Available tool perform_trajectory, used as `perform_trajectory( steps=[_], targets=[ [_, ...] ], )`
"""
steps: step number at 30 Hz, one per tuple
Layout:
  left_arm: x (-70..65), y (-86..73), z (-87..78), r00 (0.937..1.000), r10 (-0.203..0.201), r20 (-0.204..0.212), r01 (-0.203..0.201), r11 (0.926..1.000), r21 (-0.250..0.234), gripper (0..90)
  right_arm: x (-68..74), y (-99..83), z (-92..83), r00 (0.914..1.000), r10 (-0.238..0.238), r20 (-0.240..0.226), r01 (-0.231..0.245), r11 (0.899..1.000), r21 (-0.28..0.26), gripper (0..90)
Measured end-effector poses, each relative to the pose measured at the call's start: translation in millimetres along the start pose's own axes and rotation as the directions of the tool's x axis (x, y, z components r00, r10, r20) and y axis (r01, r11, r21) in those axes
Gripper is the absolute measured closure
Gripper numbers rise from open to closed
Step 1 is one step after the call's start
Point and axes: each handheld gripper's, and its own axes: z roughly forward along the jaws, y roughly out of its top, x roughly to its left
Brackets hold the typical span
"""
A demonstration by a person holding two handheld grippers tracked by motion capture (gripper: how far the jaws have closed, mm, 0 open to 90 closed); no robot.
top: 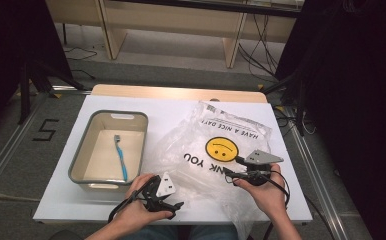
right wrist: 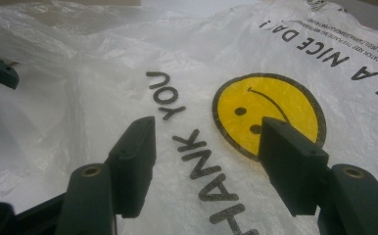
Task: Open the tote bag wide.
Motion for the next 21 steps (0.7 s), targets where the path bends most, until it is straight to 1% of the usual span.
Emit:
perform_trajectory(
  steps=[7, 15, 21],
  targets=[
    [-0.2, 0.3, 0.8, 1.0000, -0.001, -0.004, 0.001, 1.0000, -0.002, 24.9, -0.9, -5.5, -1.8, 0.9999, 0.011, 0.007, -0.011, 1.000, 0.000, 40.2],
    [-1.0, 0.3, 1.1, 0.9999, 0.008, -0.007, -0.008, 1.0000, 0.002, 24.8, -0.5, -5.3, -2.3, 0.9999, 0.009, 0.008, -0.009, 1.000, -0.001, 40.2],
    [-1.0, 0.5, 1.1, 1.0000, 0.003, -0.009, -0.003, 1.0000, -0.001, 24.9, 1.0, -5.4, -0.4, 1.0000, 0.003, 0.005, -0.003, 1.000, 0.003, 39.9]
  ],
)
